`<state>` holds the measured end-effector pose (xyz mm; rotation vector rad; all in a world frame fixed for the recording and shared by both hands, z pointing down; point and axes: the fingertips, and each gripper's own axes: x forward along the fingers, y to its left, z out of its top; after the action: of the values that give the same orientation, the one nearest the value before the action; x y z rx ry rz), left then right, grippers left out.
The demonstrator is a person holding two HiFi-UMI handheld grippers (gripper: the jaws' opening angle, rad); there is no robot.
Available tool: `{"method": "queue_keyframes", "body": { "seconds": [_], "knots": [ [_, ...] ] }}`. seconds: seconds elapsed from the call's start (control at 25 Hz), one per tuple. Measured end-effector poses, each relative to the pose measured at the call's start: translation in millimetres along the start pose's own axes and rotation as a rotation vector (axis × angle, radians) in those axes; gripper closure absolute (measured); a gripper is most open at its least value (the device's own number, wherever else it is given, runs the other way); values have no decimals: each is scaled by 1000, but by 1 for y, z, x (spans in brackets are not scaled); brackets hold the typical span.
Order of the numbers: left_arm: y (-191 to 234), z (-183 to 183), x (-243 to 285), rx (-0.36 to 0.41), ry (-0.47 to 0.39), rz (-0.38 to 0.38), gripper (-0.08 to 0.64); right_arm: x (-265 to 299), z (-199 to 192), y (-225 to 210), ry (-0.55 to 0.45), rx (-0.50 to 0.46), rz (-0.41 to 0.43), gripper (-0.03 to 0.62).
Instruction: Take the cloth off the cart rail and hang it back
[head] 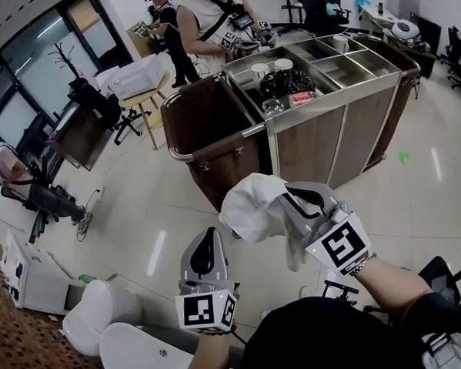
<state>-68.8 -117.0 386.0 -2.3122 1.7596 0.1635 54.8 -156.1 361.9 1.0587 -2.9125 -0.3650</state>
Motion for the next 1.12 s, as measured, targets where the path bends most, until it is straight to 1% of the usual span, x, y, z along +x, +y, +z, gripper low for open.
{"method": "queue_keyframes", "body": {
  "seconds": [0.2,0.24,0.32,0.36,0.6,0.64,0.84,0.92,1.12],
  "knots": [
    [0,-2,-1,-3,2,1,557,1,5,-1,-30,-58,8,578],
    [0,-2,-1,-3,1,1,557,1,6,-1,-26,-48,7,578],
    [0,0,0,-1,1,4,557,0,8,0,1,16,-1,578],
    [0,1,0,0,0,5,557,1,10,0,6,32,-1,578],
    [-7,6,3,4,-8,4,557,4,35,-12,-20,29,18,578],
    [-8,8,2,6,-9,4,557,5,42,-14,-33,14,22,578],
    [-14,17,1,17,-19,10,557,20,83,-38,-145,-132,66,578],
    [-22,18,0,26,-24,14,557,23,92,-45,-157,-144,80,578],
    [-48,8,-5,45,-40,31,557,24,103,-60,-158,-128,100,579]
  ]
}}
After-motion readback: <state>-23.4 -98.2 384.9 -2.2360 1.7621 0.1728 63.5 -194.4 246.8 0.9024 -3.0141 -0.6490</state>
